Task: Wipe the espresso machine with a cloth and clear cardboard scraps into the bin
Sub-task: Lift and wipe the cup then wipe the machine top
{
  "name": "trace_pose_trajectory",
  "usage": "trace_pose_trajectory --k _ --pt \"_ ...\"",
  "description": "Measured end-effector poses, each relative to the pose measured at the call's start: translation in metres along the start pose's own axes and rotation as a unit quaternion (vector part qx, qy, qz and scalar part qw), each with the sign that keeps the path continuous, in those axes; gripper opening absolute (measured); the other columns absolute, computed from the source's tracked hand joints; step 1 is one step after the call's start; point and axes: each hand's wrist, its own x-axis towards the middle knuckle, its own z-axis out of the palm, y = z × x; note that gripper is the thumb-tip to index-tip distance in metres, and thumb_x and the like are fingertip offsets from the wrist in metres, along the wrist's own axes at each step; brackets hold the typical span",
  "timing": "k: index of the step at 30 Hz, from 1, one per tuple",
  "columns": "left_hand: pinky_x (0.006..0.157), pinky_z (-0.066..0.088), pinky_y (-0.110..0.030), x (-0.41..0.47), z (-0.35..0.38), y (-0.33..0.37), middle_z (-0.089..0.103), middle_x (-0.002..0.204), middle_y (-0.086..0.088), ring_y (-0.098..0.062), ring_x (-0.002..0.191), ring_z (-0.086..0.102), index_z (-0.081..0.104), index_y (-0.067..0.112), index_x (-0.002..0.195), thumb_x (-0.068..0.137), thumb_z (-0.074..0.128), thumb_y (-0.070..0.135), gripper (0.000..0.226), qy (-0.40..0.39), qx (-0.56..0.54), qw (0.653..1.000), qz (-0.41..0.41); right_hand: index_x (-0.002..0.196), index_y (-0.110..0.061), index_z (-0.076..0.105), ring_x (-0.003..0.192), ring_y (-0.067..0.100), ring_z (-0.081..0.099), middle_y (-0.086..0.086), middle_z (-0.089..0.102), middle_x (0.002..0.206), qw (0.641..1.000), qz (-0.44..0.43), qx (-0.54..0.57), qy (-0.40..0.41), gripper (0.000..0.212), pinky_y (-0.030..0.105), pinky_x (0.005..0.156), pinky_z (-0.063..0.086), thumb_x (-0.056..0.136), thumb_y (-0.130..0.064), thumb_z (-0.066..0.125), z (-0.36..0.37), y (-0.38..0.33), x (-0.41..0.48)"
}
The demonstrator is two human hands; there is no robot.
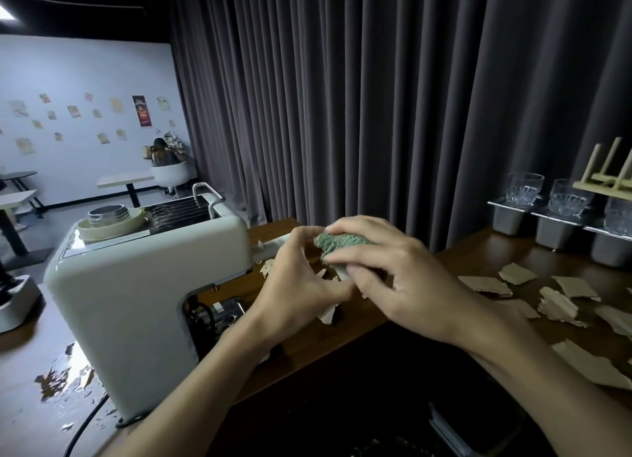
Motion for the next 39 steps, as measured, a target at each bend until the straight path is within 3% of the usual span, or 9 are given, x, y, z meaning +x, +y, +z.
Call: trace_pose_trajectory --k 5,10,13,19,27,30,33,36,39 --pt "0.105 0.046 -0.028 -0.002 -0.010 -0.005 0.059 0.125 0.019 0.000 0.122 0.055 0.039 0.037 0.134 0.048 0.095 0.051 0.103 -0.014 0.003 1.000 0.003 0.112 -0.016 0.071 0.129 0.010 0.049 -0.007 0.054 0.134 0.974 0.091 0.208 0.006 0.025 0.028 0.105 0.043 0.095 -0.014 0.053 -0.004 0.017 0.007" --pt "0.106 0.047 -0.039 -0.005 -0.018 -0.002 0.062 0.124 0.011 -0.013 0.122 0.059 0.049 0.035 0.119 0.051 0.096 0.045 0.083 -0.020 -0.036 0.999 0.033 0.117 -0.024 0.069 0.114 0.023 0.063 0.002 0.063 0.127 0.859 0.186 0.477 0.015 0.029 0.041 0.079 0.057 0.092 -0.027 0.056 0.005 0.028 0.004" --pt "0.106 0.047 -0.037 -0.008 -0.024 -0.002 0.059 0.133 0.012 -0.011 0.128 0.056 0.044 0.036 0.134 0.060 0.093 0.037 0.089 -0.009 -0.062 0.997 0.038 0.117 -0.024 0.069 0.115 0.028 0.062 0.006 0.062 0.128 0.832 0.187 0.515 0.084 0.031 0.045 0.078 0.057 0.087 -0.032 0.062 0.017 0.022 0.005" --pt "0.084 0.057 -0.026 -0.015 -0.019 0.010 0.065 0.125 0.007 -0.013 0.111 0.066 0.048 0.025 0.141 0.080 0.082 0.021 0.070 -0.013 -0.064 0.997 0.050 0.121 -0.023 0.067 0.126 0.006 0.050 -0.007 0.054 0.131 0.931 0.127 0.242 0.242 0.028 0.032 0.103 0.047 0.094 -0.023 0.060 0.042 -0.003 0.011" --pt "0.087 0.056 -0.029 -0.023 -0.031 0.011 0.069 0.117 0.005 -0.016 0.109 0.066 0.056 0.028 0.133 0.086 0.075 0.012 0.053 -0.017 -0.056 0.994 0.090 0.118 -0.016 0.069 0.130 0.016 0.048 -0.002 0.053 0.133 0.963 0.053 0.182 0.190 0.027 0.026 0.101 0.046 0.097 -0.019 0.052 0.049 -0.016 0.014" --pt "0.105 0.048 -0.043 -0.025 -0.037 0.004 0.062 0.132 0.006 -0.019 0.131 0.052 0.052 0.032 0.139 0.085 0.078 0.019 0.062 -0.036 -0.035 0.995 0.090 0.113 -0.022 0.071 0.126 0.012 0.051 -0.004 0.057 0.129 0.954 0.069 0.233 0.173 0.025 0.024 0.097 0.048 0.096 -0.022 0.052 0.045 -0.013 0.019" --pt "0.109 0.042 -0.027 -0.028 -0.043 0.002 0.050 0.144 0.017 -0.014 0.146 0.032 0.047 0.037 0.143 0.085 0.079 0.029 0.067 -0.053 -0.006 0.993 0.106 0.107 -0.028 0.073 0.118 0.012 0.058 -0.007 0.066 0.121 0.908 0.132 0.358 0.173 0.024 0.042 0.098 0.051 0.093 -0.026 0.053 0.043 -0.010 0.022" --pt "0.092 0.051 -0.021 -0.034 -0.045 0.005 0.054 0.131 0.018 -0.008 0.128 0.051 0.042 0.033 0.139 0.085 0.078 0.029 0.065 -0.052 -0.016 0.994 0.098 0.110 -0.028 0.073 0.122 0.015 0.056 -0.008 0.064 0.124 0.910 0.114 0.361 0.169 0.023 0.050 0.099 0.048 0.092 -0.029 0.059 0.046 -0.012 0.019" --pt "0.081 0.054 -0.023 -0.037 -0.047 0.008 0.055 0.118 0.013 -0.012 0.109 0.060 0.040 0.030 0.132 0.085 0.077 0.028 0.060 -0.031 -0.017 0.994 0.100 0.112 -0.028 0.072 0.126 0.013 0.052 -0.007 0.059 0.127 0.928 0.077 0.303 0.201 0.025 0.031 0.100 0.046 0.090 -0.034 0.061 0.049 -0.019 0.018"
